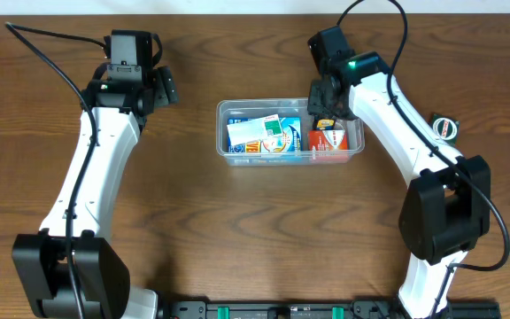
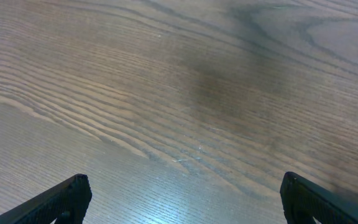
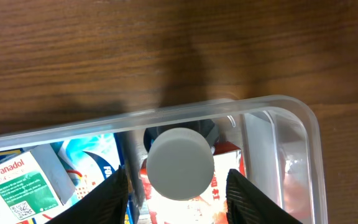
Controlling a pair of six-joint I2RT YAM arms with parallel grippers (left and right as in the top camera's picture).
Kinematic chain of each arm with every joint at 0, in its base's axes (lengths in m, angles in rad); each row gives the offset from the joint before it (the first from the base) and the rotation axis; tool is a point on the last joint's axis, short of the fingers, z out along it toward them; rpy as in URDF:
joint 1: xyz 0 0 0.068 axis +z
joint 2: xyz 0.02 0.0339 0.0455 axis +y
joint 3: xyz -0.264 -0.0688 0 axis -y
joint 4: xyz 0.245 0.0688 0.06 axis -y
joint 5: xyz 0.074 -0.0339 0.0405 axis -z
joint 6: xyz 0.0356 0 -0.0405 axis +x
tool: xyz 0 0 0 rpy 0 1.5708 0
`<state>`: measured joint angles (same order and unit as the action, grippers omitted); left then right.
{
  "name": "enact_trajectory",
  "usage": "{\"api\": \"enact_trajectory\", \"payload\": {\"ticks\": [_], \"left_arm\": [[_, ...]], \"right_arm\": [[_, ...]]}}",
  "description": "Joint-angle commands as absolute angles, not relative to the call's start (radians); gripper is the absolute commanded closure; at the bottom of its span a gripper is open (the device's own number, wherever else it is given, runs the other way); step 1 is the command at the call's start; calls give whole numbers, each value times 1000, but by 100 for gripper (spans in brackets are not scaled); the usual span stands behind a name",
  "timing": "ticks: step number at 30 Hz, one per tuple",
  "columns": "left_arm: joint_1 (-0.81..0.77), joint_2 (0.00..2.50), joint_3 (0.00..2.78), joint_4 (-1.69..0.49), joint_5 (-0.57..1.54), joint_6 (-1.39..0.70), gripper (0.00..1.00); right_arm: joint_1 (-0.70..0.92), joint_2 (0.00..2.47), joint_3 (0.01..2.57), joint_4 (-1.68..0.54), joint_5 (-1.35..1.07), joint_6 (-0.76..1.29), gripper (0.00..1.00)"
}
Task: Pack container
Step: 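Lower the bottle into the container's right end and release it, then move the right gripper to the green Zam-Buk tin and grasp it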
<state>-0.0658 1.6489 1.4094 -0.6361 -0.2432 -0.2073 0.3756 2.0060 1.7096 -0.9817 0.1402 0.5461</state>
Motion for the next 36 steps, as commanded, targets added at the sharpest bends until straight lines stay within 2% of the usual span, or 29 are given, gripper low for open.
{"api": "enact_trajectory", "payload": {"ticks": [1,8,14,22,30,36], "left_arm": [[-62,1627,1413,-640,-255,-216,2],[-62,1627,1413,-640,-255,-216,2],[-62,1627,1413,-640,-255,-216,2],[-62,1627,1413,-640,-255,-216,2],[-62,1627,1413,-640,-255,-216,2],[-62,1627,1413,-640,-255,-216,2]], "right_arm": [[379,1991,1730,-988,157,509,50],[286,1856,1775,-1047,159,459,41],[109,1776,1775,-1134,162,369,38],[-175,1801,1736,-1177,159,282,19],[-304,1825,1617,-1104,147,160,1],[-321,1826,1464,-917,107,84,1]]}}
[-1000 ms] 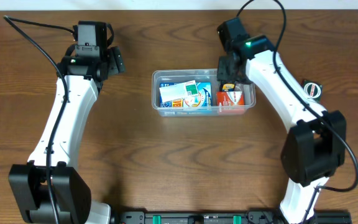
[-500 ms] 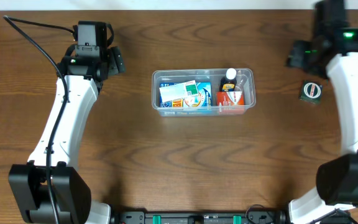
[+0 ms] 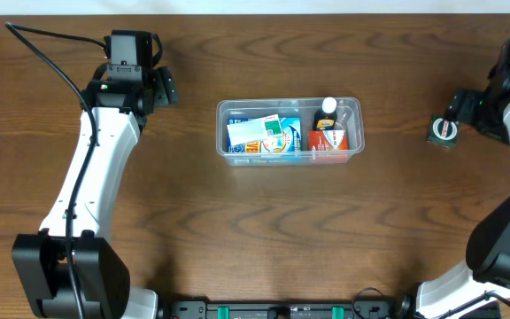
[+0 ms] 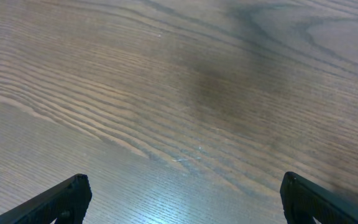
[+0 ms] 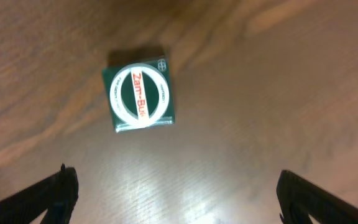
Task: Pack container
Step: 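Move the right gripper to the green Zam-Buk tin and grasp it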
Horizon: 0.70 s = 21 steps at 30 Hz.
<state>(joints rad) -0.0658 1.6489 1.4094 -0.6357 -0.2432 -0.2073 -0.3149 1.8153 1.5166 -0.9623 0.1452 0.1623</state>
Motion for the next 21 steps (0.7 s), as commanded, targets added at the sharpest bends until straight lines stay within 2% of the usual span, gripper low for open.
{"api": "enact_trajectory", "payload": {"ticks": [1,7,21], "left_arm": [[-62,1627,1413,-640,-255,-216,2],[-62,1627,1413,-640,-255,-216,2],[-62,1627,1413,-640,-255,-216,2]], "right_arm": [[-321,1826,1444,-886,79,57,1],[-321,1826,1332,-710,26,23,1],[-321,1831,1206,-477,25,17,1]]}}
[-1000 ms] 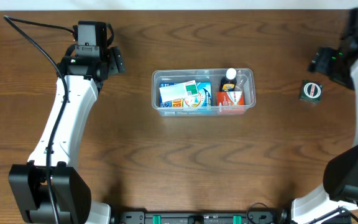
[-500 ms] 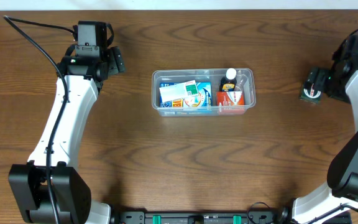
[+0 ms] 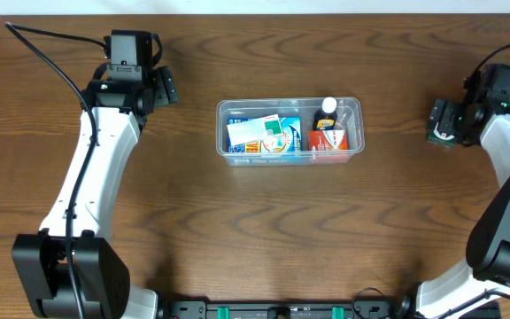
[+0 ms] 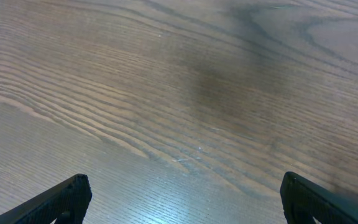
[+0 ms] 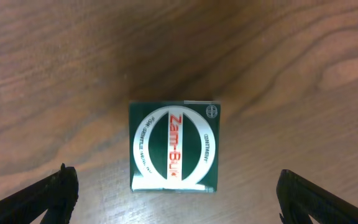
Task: Pack container
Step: 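Move the right gripper to the green Zam-Buk tin and grasp it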
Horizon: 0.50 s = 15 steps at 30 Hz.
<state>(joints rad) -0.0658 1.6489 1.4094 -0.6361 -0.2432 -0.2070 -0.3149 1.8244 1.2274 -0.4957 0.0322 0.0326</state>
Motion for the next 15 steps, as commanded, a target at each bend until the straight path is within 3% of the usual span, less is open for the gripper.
{"api": "enact_trajectory", "payload": {"ticks": [1,15], "left_arm": [[-62,1627,1413,-640,-255,-216,2],[-62,1627,1413,-640,-255,-216,2]], "right_arm": [[-321,1833,1200,-462,25,17,1],[-323,1913,1189,-382,16,16,1]]}}
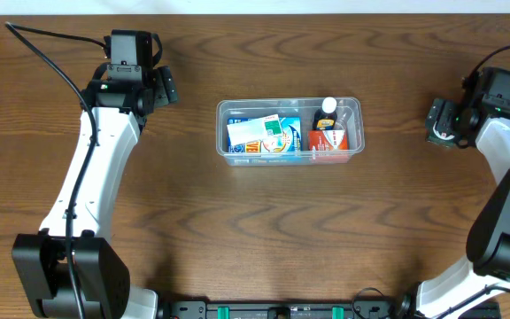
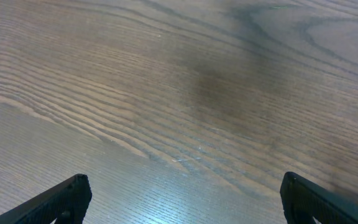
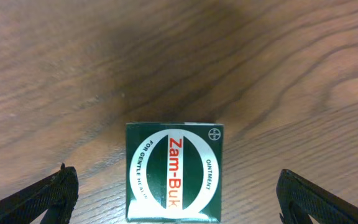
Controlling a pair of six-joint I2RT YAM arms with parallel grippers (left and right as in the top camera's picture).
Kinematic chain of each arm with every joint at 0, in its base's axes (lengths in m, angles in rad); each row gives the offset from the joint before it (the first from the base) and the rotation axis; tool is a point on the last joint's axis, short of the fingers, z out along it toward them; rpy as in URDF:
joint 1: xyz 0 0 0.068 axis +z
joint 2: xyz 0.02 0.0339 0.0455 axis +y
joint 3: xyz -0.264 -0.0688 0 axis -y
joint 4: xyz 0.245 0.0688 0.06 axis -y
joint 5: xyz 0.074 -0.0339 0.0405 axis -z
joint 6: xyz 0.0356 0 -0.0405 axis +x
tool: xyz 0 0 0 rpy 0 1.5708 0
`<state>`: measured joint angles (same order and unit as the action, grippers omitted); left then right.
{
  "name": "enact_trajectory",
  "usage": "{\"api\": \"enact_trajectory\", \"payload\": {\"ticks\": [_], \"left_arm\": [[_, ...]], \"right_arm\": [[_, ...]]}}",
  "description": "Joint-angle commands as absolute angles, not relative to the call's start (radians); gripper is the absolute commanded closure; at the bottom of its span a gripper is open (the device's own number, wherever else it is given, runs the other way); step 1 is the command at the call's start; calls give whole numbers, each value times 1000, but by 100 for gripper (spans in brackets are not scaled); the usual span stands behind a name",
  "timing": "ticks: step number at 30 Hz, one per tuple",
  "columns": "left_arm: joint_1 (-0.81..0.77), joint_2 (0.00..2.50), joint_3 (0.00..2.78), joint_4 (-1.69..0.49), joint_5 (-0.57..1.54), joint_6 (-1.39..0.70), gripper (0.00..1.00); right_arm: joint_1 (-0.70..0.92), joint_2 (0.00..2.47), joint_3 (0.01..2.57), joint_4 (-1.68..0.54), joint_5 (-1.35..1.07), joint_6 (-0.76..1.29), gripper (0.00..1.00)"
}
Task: Pack container
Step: 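Move the right gripper to the green Zam-Buk tin and grasp it, then carry the green tin into the container beside the bottle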
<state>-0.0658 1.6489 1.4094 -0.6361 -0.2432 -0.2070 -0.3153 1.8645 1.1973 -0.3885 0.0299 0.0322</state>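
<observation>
A clear plastic container (image 1: 354, 106) sits mid-table, holding blue and white boxes, a red box and a small white-capped bottle (image 1: 328, 105). A green Zam-Buk ointment box (image 3: 174, 170) lies flat on the table at the far right, partly seen under the arm in the overhead view (image 1: 437, 124). My right gripper (image 3: 176, 202) hangs open over it, the box lying between the wide-spread fingers. My left gripper (image 2: 182, 199) is open above bare wood at the table's far left (image 1: 162, 87).
The wooden table's back edge (image 1: 255, 11) runs along the top of the overhead view. The right arm reaches from the lower right up to the far right side.
My right gripper has shifted slightly so the green box sits lower in its view, closer between the fingers. The left arm has not moved.
My right gripper was open over the container with the white-capped bottle between its fingers. Then it was out at the far right, open, with the green box at a distance. It has since come nearer over the box. My left arm stayed still throughout.
</observation>
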Motion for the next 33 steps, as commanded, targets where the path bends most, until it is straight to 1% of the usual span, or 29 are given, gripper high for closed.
{"api": "enact_trajectory", "payload": {"ticks": [1,11,18,23,27,31,33], "left_arm": [[-62,1627,1413,-640,-255,-216,2],[-62,1627,1413,-640,-255,-216,2],[-62,1627,1413,-640,-255,-216,2],[-62,1627,1413,-640,-255,-216,2],[-62,1627,1413,-640,-255,-216,2],[-62,1627,1413,-640,-255,-216,2],[-62,1627,1413,-640,-255,-216,2]], "right_arm": [[-323,1928,1189,-379,17,14,1],[-331,1966,1189,-353,18,9,4],[-352,1966,1189,-343,16,10,10],[-361,1966,1189,-334,-39,10,12],[-361,1966,1189,-332,-62,10,17],[-361,1966,1189,-333,-61,10,27],[-361,1966,1189,-334,-61,10,28]]}}
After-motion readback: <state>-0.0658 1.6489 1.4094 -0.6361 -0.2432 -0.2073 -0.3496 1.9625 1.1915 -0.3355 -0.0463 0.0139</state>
